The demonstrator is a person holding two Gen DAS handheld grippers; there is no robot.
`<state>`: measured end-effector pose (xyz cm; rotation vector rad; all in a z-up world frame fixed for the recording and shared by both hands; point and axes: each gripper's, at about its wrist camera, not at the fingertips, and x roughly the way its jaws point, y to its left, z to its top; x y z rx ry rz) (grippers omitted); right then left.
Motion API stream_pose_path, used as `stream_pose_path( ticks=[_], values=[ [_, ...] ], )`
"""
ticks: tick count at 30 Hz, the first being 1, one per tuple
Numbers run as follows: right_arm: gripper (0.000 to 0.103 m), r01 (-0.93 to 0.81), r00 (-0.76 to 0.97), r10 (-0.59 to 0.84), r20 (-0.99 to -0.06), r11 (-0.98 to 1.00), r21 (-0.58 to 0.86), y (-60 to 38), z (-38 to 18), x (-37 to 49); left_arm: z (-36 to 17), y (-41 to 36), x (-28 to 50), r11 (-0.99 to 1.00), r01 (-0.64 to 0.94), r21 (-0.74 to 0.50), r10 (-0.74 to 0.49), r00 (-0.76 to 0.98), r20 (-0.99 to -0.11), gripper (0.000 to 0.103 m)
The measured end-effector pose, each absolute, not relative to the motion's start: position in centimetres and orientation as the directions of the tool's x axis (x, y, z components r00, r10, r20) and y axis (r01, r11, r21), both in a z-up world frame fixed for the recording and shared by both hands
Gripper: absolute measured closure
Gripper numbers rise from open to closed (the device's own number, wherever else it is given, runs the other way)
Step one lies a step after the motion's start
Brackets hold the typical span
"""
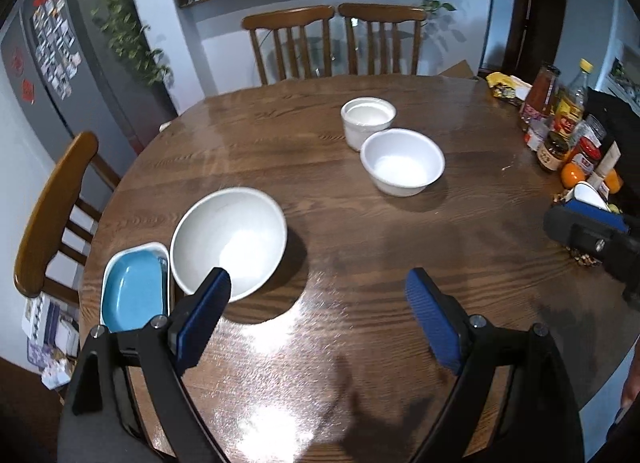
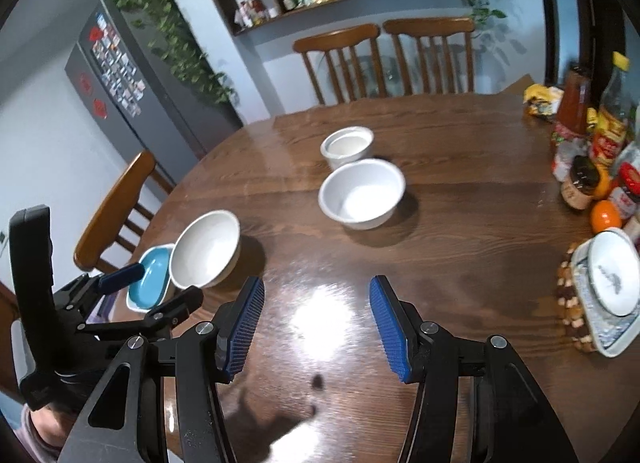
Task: Organize plates and bowls
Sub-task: 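Move the left tool toward the medium white bowl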
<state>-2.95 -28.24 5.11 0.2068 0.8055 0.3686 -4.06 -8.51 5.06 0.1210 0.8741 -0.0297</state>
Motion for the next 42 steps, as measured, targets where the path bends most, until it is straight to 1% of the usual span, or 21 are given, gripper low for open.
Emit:
stream_pose_path(
  ticks=[11, 19, 20, 21, 22, 23, 24, 32, 42],
  values=[
    [0.047, -0.169, 0.740, 0.307, -0.599, 0.946, 0.275, -33.9, 9.3, -2.6, 8.9, -11.8, -2.4, 0.986, 0.112, 0.122, 0.006, 0.713, -0.701, 0.014],
    [0.047, -0.172, 0.783, 0.274, -0.558, 0.958, 0.228, -34.8, 12.4, -1.2, 11.7, -12.9, -0.5, 0.984, 0.120, 0.135, -0.001, 0.753, -0.658, 0.013],
    [0.047, -0.177, 0.786, 0.274, -0.554, 0.959, 0.222, -34.6, 12.7, -0.9, 12.1, -13.0, -0.1, 0.984, 0.122, 0.134, -0.006, 0.760, -0.650, 0.013],
    [0.047, -0.182, 0.787, 0.276, -0.551, 0.958, 0.221, -34.5, 13.0, -0.6, 12.3, -13.0, 0.1, 0.984, 0.119, 0.134, -0.005, 0.765, -0.644, 0.009],
    [0.047, -0.187, 0.787, 0.280, -0.550, 0.957, 0.220, -34.4, 13.1, -0.3, 12.4, -13.0, 0.4, 0.984, 0.114, 0.133, -0.004, 0.771, -0.636, 0.003],
    [0.047, -0.193, 0.785, 0.284, -0.550, 0.957, 0.218, -34.2, 13.1, 0.1, 12.4, -13.0, 0.6, 0.985, 0.111, 0.131, -0.003, 0.774, -0.633, 0.001],
    [0.047, -0.197, 0.783, 0.285, -0.552, 0.956, 0.215, -34.0, 13.1, 0.5, 12.3, -12.9, 0.9, 0.986, 0.107, 0.127, -0.003, 0.777, -0.629, 0.001],
    [0.047, -0.200, 0.722, 0.302, -0.622, 0.952, 0.230, -32.6, 9.8, 4.8, 8.9, -12.1, 5.0, 0.989, 0.091, 0.117, 0.017, 0.715, -0.699, 0.001],
    [0.047, -0.188, 0.613, 0.319, -0.723, 0.948, 0.259, -31.0, 4.0, 10.7, 2.8, -11.6, 9.9, 0.993, 0.051, 0.106, 0.054, 0.605, -0.795, 0.001]
  ],
)
